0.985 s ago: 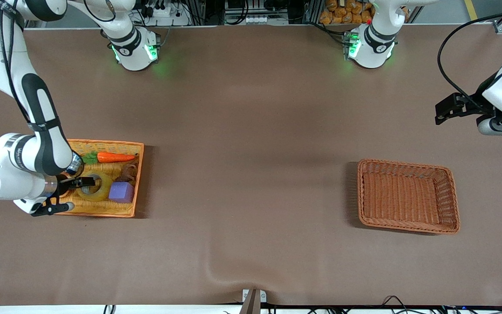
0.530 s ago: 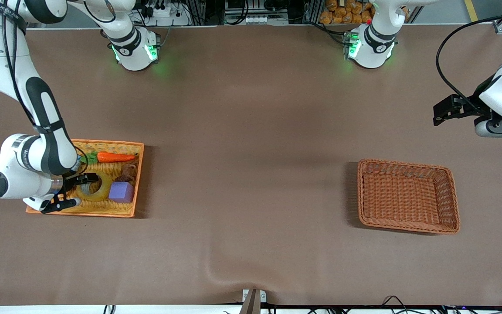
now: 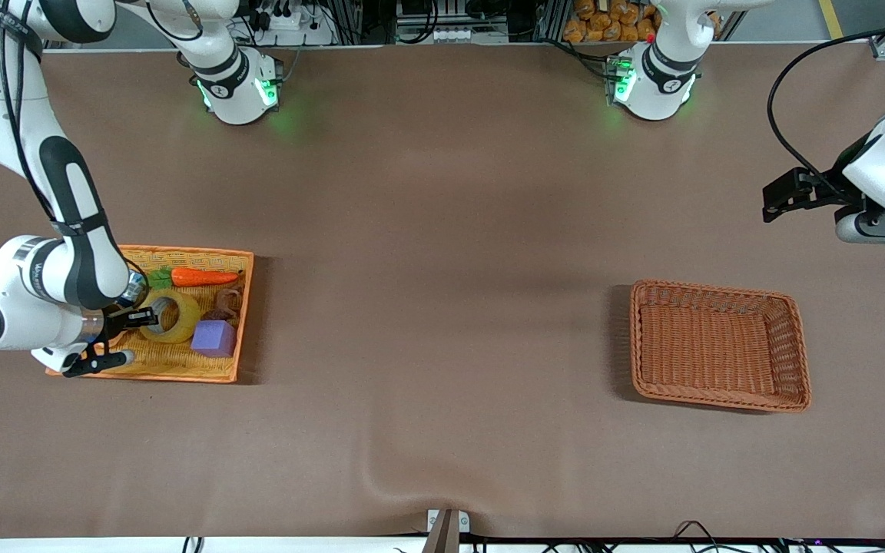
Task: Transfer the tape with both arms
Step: 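Grasp the yellow tape roll by its rim with the right gripper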
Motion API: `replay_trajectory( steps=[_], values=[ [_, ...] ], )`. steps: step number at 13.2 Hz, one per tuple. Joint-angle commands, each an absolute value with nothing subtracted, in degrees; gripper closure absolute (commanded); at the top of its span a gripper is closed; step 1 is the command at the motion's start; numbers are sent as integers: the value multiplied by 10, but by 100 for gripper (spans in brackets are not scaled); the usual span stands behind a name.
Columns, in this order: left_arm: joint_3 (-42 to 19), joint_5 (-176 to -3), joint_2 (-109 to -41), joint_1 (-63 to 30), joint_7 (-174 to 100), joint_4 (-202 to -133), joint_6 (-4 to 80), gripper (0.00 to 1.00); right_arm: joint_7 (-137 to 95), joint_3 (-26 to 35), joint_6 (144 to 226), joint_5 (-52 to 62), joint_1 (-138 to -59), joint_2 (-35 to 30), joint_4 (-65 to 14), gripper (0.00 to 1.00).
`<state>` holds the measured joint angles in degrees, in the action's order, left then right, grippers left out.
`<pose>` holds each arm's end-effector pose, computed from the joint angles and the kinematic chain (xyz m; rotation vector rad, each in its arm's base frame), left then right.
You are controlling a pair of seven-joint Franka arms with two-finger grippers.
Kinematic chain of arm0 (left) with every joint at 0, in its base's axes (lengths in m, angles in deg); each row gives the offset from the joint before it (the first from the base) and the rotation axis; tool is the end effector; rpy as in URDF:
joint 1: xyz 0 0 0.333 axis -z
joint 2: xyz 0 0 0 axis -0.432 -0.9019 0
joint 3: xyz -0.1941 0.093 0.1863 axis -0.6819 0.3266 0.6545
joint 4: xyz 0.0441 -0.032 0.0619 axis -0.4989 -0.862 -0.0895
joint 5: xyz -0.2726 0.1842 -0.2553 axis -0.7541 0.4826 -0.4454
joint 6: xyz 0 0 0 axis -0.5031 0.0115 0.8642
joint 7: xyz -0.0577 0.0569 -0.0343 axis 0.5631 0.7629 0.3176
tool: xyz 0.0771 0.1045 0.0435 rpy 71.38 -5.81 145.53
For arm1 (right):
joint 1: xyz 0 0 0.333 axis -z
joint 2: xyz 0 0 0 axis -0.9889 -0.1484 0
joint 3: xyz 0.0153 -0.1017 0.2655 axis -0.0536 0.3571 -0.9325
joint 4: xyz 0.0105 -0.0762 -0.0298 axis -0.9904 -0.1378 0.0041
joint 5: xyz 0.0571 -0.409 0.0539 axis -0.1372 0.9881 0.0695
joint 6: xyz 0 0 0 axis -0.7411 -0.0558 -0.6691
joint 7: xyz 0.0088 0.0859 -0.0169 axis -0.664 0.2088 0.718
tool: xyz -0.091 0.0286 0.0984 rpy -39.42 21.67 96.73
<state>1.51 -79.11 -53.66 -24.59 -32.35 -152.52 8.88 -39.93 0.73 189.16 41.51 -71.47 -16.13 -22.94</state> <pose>0.5923 -0.0600 0.5572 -3.1184 0.1180 0.0502 0.6337 -0.1261 0.1373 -3.0362 -0.3241 0.3473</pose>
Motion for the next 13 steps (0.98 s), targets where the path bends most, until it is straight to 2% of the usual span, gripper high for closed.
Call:
replay_trajectory(
  steps=[1, 4, 7, 13],
  values=[
    [14, -803, -535, -246, -328, -1525, 88, 0, -406, -3, 1877, 422, -701, -120, -223, 100],
    [14, -803, -537, -247, -328, -1525, 89, 0, -399, -7, 1848, 416, -711, -85, -208, 100],
    [14, -803, -537, -248, -328, -1526, 89, 0, -334, -11, 1749, 410, -767, -90, -141, 100],
    [14, -802, -540, -247, -328, -1529, 97, 0, -79, -10, 1750, 304, -936, -97, -138, 100]
  ],
)
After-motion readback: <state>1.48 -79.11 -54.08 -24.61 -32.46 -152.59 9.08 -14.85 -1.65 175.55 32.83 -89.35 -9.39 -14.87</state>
